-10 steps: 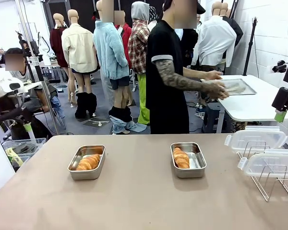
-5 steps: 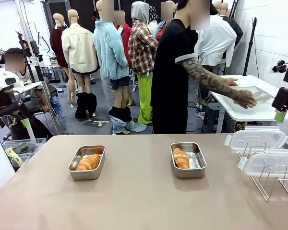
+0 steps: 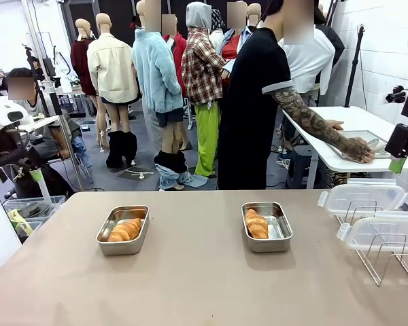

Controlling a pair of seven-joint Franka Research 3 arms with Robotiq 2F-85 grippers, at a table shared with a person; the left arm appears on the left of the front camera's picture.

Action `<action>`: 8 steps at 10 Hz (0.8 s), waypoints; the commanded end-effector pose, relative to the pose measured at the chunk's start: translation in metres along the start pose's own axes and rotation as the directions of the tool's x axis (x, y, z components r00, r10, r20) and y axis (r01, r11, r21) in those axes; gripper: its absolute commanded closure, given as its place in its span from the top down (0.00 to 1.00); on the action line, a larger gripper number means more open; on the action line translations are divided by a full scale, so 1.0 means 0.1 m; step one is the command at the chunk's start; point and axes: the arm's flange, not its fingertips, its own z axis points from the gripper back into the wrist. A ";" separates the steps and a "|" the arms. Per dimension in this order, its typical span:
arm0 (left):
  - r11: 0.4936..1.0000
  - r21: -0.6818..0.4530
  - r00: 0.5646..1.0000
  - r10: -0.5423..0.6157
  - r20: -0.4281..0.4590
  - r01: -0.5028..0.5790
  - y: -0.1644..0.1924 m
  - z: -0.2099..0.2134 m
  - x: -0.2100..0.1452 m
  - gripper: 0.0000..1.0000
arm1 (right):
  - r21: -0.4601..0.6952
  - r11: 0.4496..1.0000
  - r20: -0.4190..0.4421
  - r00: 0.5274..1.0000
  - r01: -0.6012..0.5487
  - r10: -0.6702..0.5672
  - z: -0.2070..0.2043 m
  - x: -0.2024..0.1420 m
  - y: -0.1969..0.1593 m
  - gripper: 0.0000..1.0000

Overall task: Place the bread in airtight containers.
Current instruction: Pick up one Airtight Container lid and hand it to the human.

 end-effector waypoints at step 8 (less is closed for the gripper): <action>1.000 0.006 1.000 0.019 0.019 -0.019 -0.01 -0.01 -0.01 1.00 | -0.005 1.000 -0.006 1.000 0.018 -0.018 -0.02 -0.01 0.02 1.00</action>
